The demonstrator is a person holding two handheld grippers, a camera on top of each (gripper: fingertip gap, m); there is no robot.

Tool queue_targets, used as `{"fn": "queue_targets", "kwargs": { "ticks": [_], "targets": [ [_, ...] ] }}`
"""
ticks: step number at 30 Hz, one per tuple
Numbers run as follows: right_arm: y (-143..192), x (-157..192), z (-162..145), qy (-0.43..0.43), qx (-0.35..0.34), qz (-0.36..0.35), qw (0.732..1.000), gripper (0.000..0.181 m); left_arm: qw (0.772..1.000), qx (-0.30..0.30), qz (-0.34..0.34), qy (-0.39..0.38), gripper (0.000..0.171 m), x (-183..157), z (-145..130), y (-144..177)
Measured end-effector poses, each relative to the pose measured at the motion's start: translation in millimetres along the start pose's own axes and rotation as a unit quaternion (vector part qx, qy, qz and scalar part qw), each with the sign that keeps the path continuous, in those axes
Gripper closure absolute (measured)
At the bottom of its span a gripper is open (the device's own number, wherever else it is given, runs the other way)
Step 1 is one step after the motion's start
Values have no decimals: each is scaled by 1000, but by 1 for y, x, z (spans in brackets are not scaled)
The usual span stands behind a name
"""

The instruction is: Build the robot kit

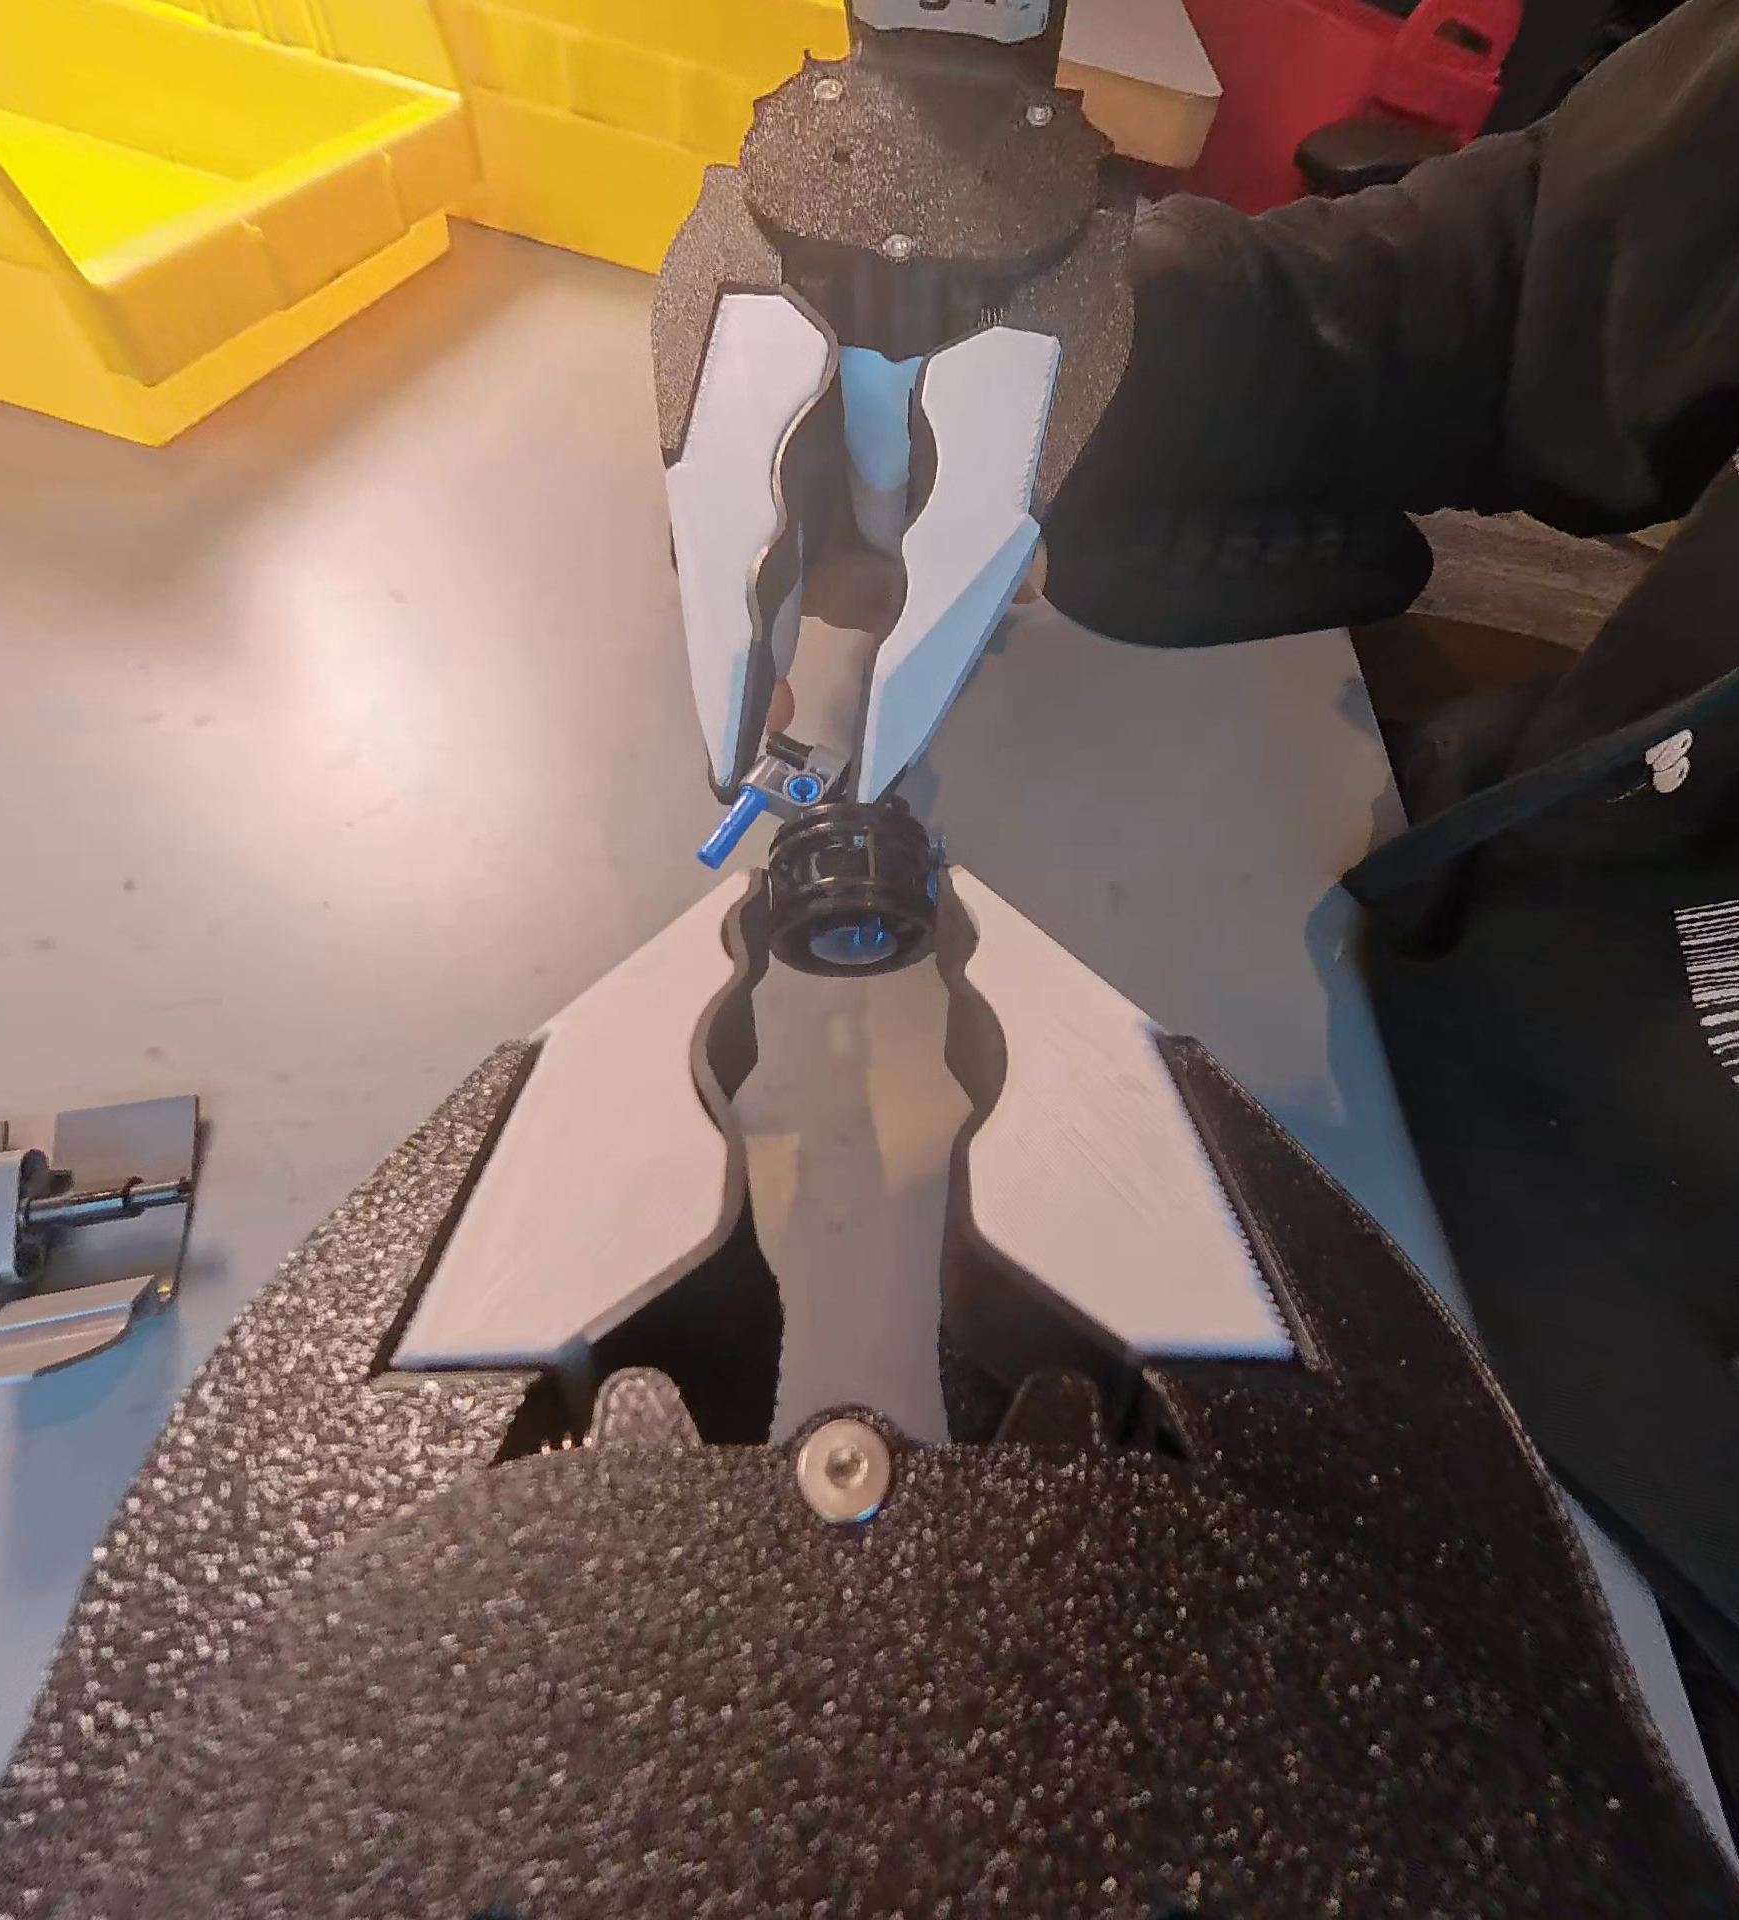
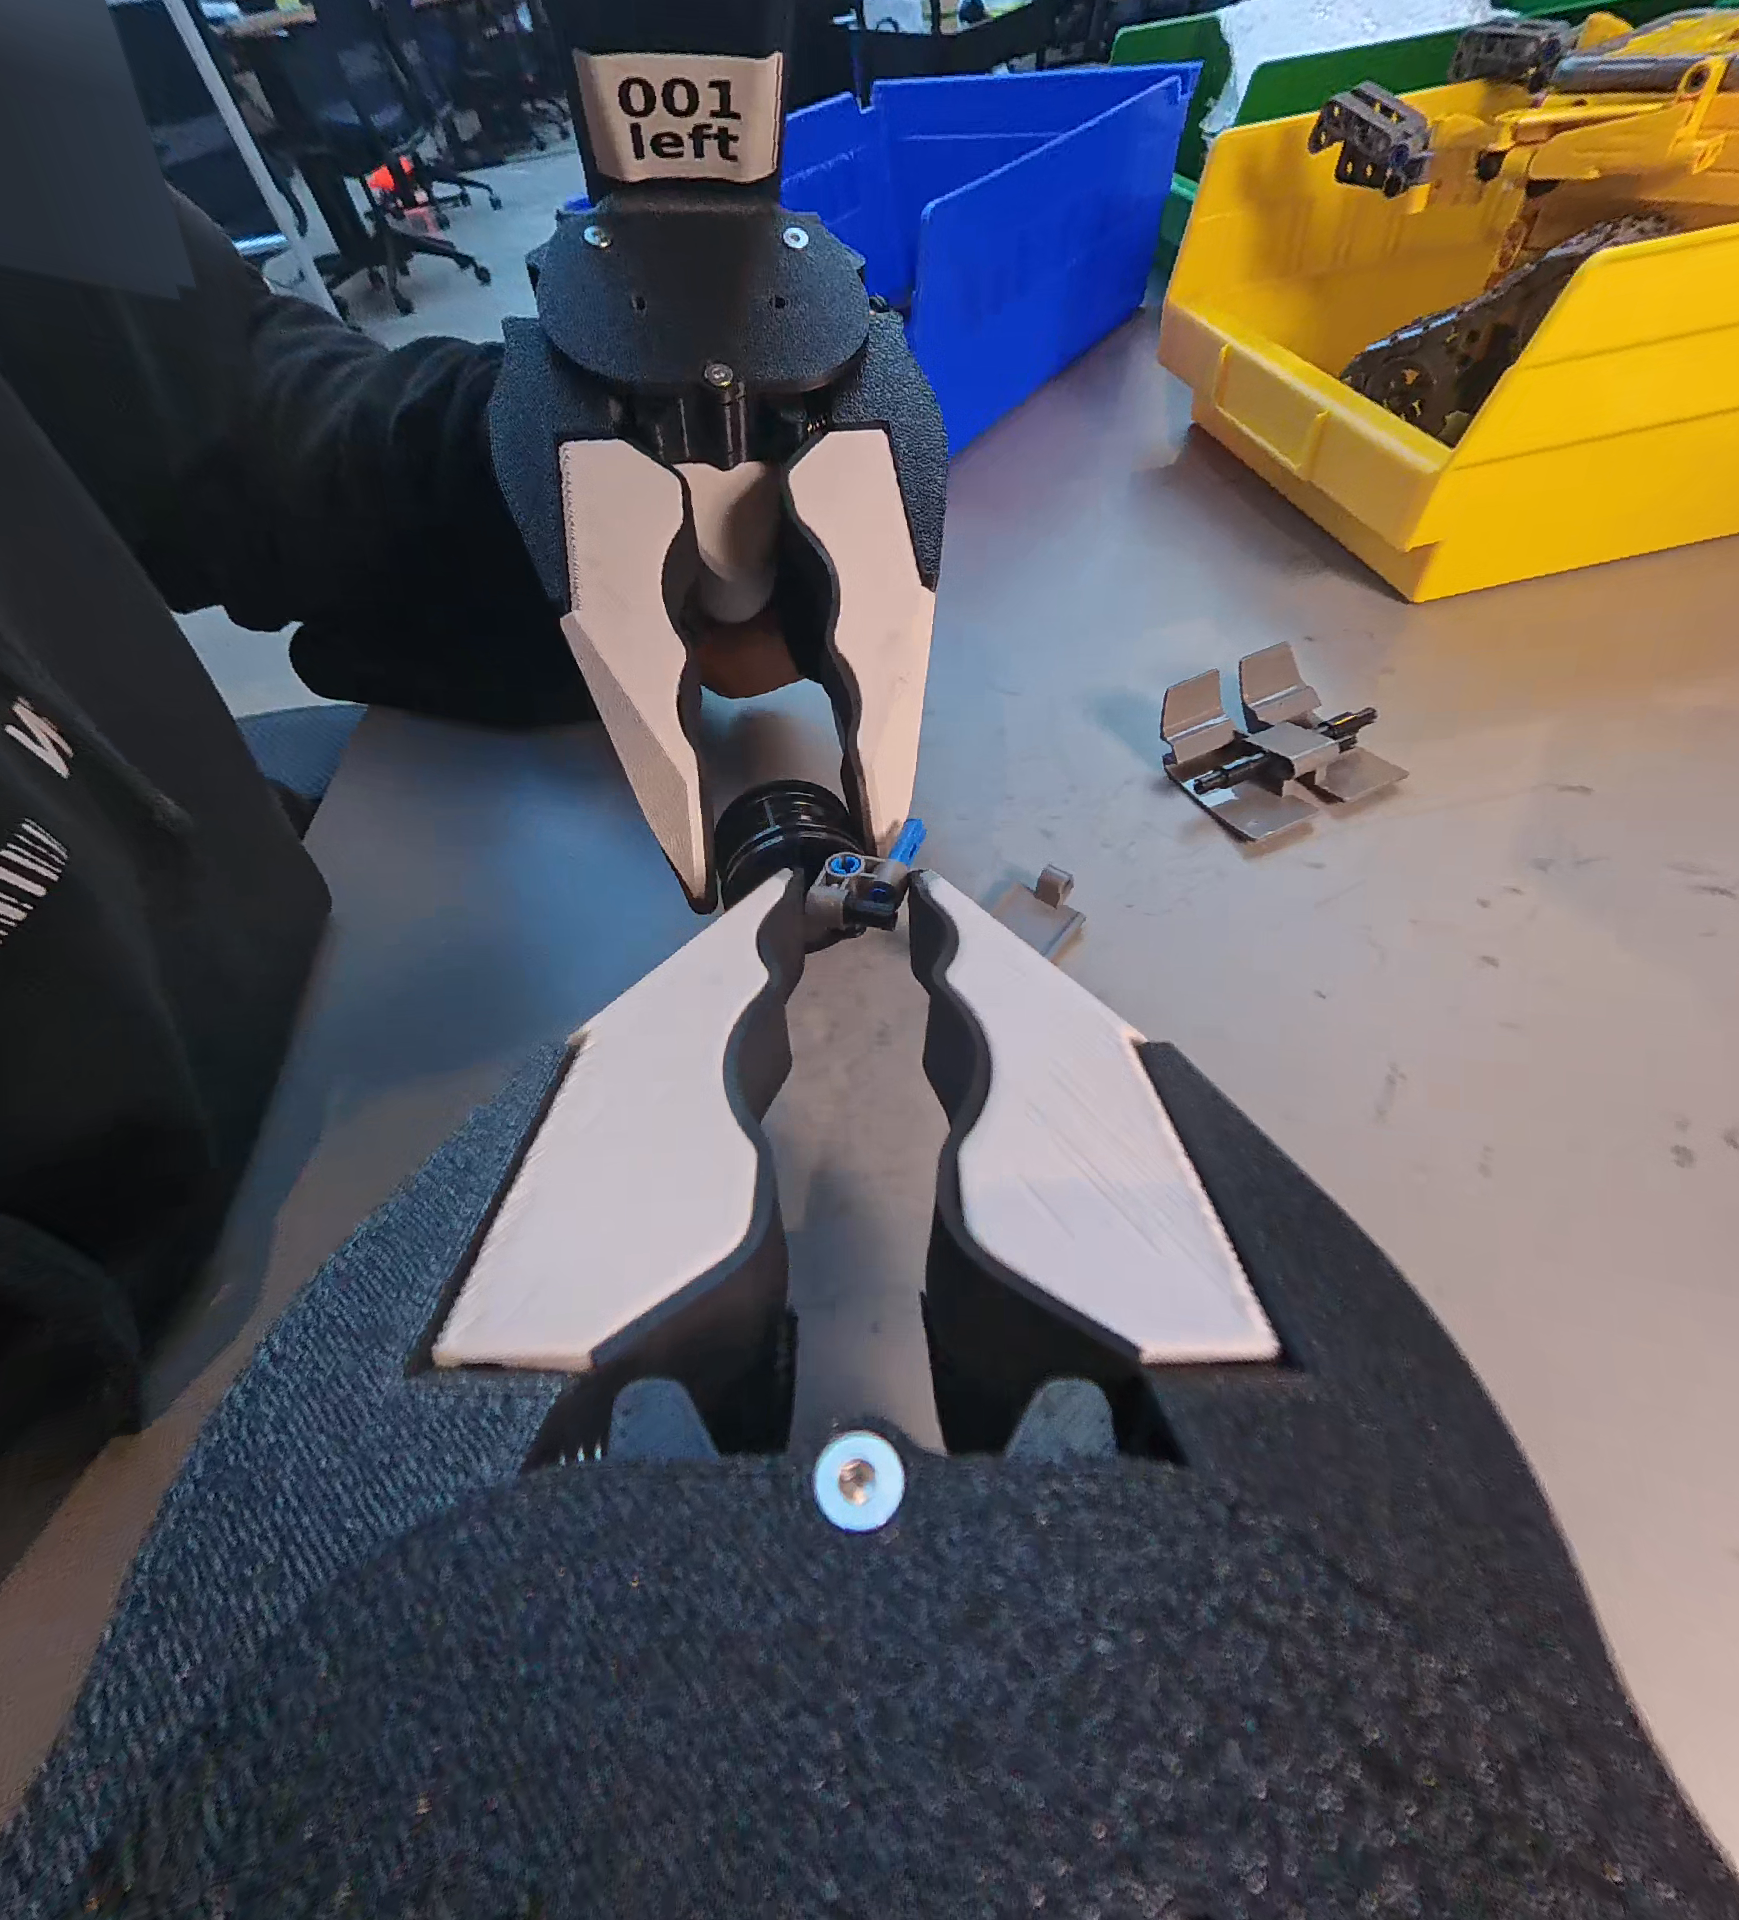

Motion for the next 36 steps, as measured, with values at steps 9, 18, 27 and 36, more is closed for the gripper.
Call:
{"fn": "queue_targets", "kwargs": {
  "ticks": [9,18,27,36],
  "targets": [
    [22,-10,-1,22,5,-6,1000,163,989,15,64,130,134,53,-18,28],
    [29,-13,-9,50,17,-16,998,164,973,144,168,61,141,73,-47,3],
    [27,-13,-16,56,34,-29,997,164,970,129,193,-73,165,66,-29,0],
    [24,-9,1,22,-14,-18,1000,164,925,33,280,-255,166,53,23,19]
  ]
}}
Point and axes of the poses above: each gripper's, where its closed fingertips meet, y back along the fingers, z out of its top, x = y × z across the jaws, the point moved 1 cm from there along y, back along the fingers, and after that the axes turned 2 degrees about -x, right-handed, at the moved point
